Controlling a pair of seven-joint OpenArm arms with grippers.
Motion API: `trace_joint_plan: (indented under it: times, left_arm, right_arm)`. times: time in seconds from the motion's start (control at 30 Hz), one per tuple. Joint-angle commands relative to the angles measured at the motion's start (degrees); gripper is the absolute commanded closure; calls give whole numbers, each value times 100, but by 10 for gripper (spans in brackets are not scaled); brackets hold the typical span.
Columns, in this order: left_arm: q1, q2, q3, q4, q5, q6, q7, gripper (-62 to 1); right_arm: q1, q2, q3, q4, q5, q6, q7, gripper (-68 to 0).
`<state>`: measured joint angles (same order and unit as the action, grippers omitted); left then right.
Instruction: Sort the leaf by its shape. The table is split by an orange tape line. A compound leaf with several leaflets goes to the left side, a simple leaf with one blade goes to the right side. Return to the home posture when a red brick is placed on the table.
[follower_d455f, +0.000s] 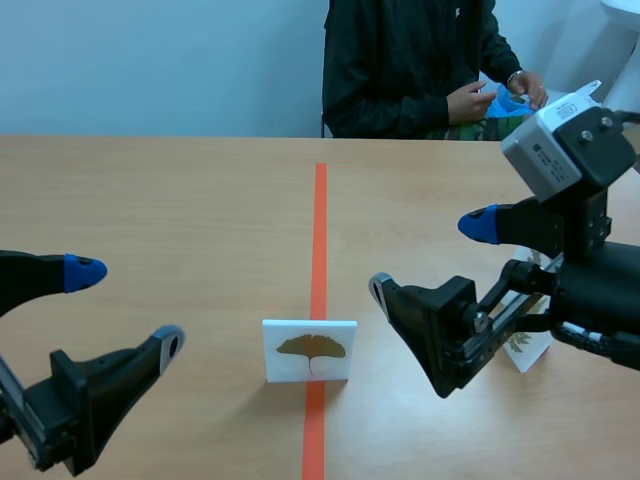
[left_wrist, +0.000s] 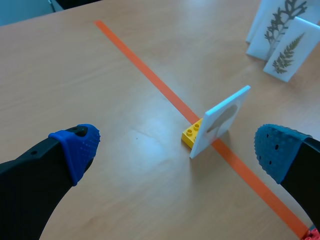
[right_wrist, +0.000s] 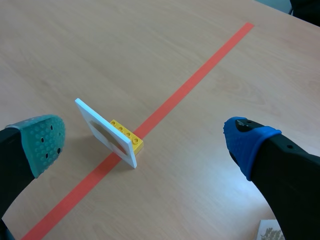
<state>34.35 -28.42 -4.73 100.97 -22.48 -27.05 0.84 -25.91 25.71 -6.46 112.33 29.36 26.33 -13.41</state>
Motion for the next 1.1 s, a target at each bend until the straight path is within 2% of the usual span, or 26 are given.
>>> trace_joint_plan:
  times: [0.0, 0.07, 0.3, 0.4, 0.63, 0.77, 0.9, 1.07]
  left_arm:
    - [-144, -4, 142, -146, 35, -155, -94, -623]
    - [-367, -4, 328, -393, 129, -297, -120, -623]
    - [-1178, -2, 968, -1399, 160, -323, -177, -623]
    - [-1519, -2, 1250, -1805, 503, -345, -566, -623]
    - [-2133, 0, 2009, -2516, 1069, -422, -1209, -623]
    - [-2455, 9, 2422, -2859, 1163, -258, -1486, -623]
    - [-2695, 31, 2697, -3136, 1163, 122, -1674, -623]
    - [-2822, 111, 2776, -3322, 1165, 212, -1725, -623]
  right_arm:
    - [63, 31, 76, 7, 39, -2, 83, -679]
    - [63, 31, 76, 7, 39, -2, 83, -679]
    - [66, 31, 76, 7, 39, -2, 83, -679]
    - [66, 31, 76, 7, 39, -2, 83, -679]
    - [66, 31, 76, 7, -92, -2, 85, -679]
    - [66, 31, 76, 7, -92, -2, 85, -679]
    - [66, 31, 76, 7, -186, -2, 85, -679]
    - [66, 31, 76, 7, -219, -2, 85, -679]
